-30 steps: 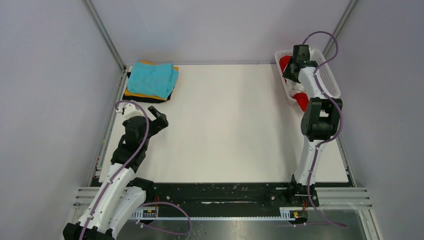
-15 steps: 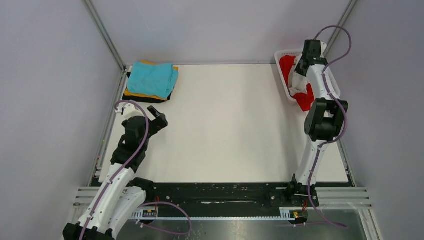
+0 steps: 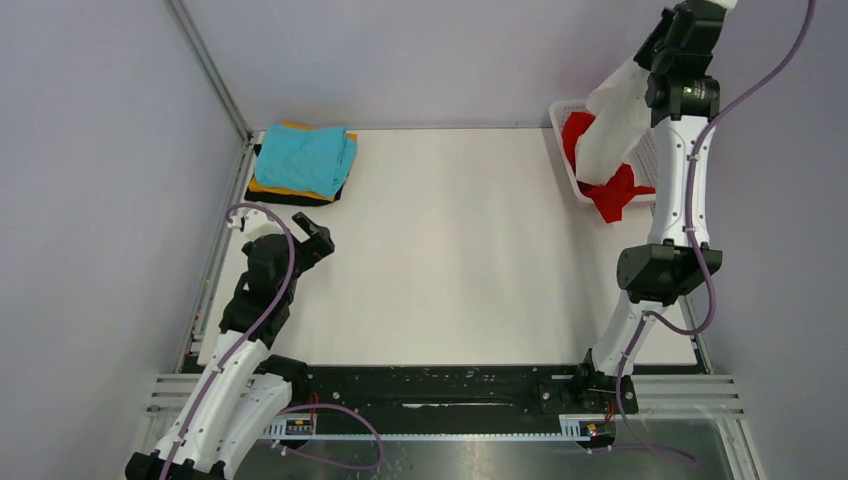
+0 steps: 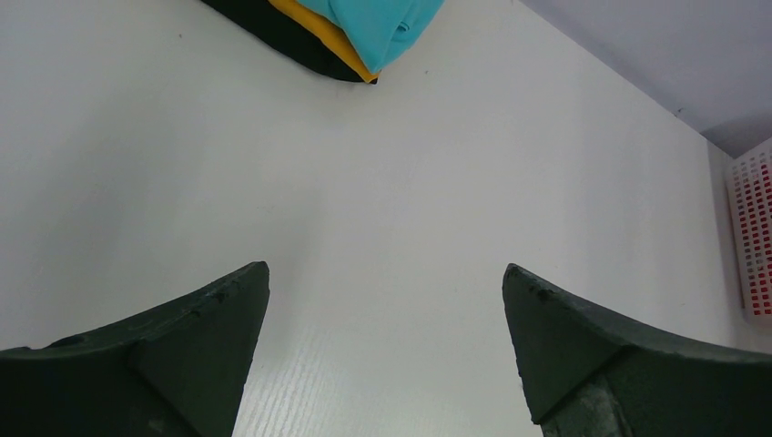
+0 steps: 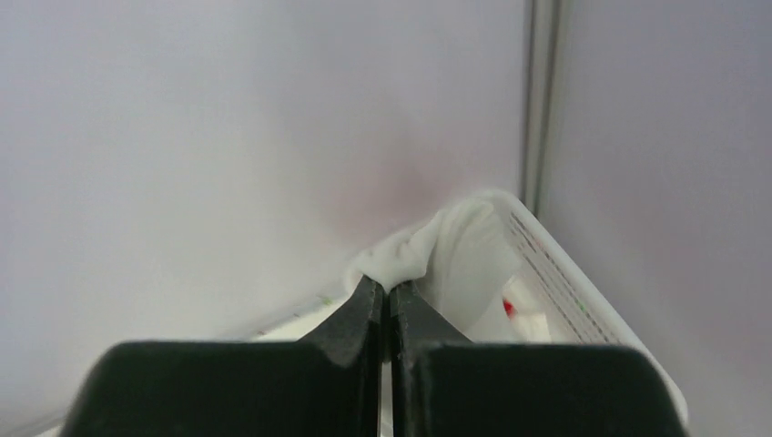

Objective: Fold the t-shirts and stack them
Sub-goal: Grab crumpled tshirt from bin with the right arm, then move the tshirt to the center of the board

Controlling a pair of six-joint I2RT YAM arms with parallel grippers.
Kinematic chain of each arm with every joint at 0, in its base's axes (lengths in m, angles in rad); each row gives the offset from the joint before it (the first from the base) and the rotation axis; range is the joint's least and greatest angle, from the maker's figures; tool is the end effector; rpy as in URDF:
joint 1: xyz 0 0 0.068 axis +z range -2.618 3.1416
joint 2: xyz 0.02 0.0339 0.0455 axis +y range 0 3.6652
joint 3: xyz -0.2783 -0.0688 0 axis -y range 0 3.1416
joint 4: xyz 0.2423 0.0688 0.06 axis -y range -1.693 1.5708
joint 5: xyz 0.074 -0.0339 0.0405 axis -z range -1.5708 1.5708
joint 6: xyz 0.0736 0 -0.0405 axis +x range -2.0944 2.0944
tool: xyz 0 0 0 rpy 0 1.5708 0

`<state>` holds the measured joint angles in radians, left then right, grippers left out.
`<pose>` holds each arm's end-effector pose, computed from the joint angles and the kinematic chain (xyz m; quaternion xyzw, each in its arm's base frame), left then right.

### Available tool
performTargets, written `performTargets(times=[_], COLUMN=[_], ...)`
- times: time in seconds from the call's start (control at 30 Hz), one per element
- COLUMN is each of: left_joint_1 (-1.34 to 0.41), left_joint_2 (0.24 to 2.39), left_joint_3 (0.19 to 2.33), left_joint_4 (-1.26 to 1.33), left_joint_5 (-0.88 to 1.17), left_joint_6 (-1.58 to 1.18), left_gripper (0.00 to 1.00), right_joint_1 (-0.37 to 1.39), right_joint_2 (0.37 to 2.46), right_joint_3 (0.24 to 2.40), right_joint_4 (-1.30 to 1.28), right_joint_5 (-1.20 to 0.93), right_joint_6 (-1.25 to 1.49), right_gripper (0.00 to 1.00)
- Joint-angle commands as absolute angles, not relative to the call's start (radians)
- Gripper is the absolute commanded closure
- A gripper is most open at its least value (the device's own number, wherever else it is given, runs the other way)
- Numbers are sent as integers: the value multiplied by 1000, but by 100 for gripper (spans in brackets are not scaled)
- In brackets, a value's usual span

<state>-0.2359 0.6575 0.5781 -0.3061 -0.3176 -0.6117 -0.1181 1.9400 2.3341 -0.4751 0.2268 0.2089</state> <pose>0.1798 -0.0196 0.2701 -0.2398 0.7881 -0.1072 0.5567 0.4612 -0.0714 0.5097 0.1946 0.7082 -0.0525 0.6766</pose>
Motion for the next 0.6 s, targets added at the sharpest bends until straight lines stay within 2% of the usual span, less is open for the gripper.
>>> performTargets(times=[0.0, 0.23, 0.37, 0.57], left_joint_1=[-236, -236, -236, -235], left_joint_2=[648, 643, 639, 626], left_joint_3=[583, 581, 582, 583], left_joint_4=[-285, -284, -289, -300], left_joint_5=[-332, -307, -302, -299], left_joint_6=[-621, -627, -627, -623], left_gripper=[1, 1, 1, 1], right_joint_1=[-114, -97, -63, -6], right_joint_2=[1853, 1752, 1756, 1752], right_joint_3=[2508, 2517, 2593, 2599], right_joint_4=[-444, -235, -202, -129], right_joint_5=[76, -168, -216, -359], right_joint_6=[212, 346, 366, 411], right_gripper=[100, 100, 100, 100])
